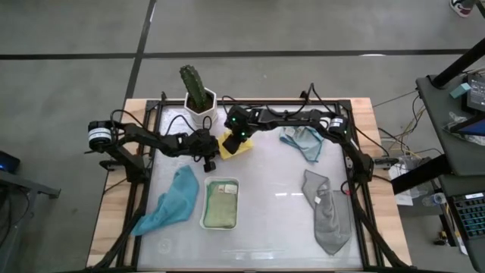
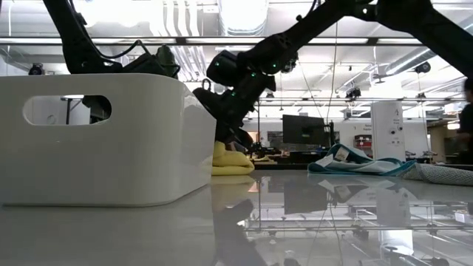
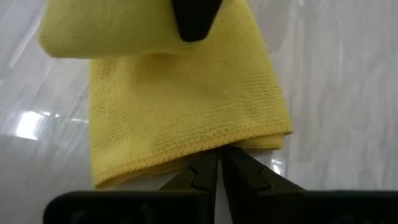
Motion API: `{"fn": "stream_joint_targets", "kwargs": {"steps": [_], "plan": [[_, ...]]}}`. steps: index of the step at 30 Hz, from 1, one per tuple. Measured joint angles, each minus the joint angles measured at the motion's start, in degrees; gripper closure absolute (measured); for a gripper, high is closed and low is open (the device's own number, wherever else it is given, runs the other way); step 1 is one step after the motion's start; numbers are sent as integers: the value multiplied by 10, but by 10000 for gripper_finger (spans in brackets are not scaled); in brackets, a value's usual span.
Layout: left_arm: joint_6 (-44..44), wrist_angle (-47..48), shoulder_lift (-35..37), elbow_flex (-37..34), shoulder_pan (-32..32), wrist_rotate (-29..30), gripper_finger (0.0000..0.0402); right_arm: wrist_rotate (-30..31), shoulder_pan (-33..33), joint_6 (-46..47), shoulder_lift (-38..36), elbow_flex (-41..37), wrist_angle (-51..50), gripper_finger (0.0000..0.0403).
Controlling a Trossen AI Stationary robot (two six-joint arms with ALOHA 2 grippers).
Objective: Fold microfiber towels
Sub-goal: Fold the yellow microfiber towel
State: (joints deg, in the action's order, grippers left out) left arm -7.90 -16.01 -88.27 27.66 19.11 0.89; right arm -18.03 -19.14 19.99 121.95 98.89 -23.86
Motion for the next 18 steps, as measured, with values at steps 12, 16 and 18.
{"fn": "stream_joint_targets", "kwargs": {"steps": [12, 16, 18], "plan": [[0, 1, 0, 0, 0, 0, 393, -1, 15, 19, 4, 0, 38, 221], [0, 2, 0, 0, 0, 0, 393, -3, 22, 19, 4, 0, 54, 200], [0, 3, 0, 0, 0, 0, 393, -9, 26, 13, 2, 0, 63, 196]]}}
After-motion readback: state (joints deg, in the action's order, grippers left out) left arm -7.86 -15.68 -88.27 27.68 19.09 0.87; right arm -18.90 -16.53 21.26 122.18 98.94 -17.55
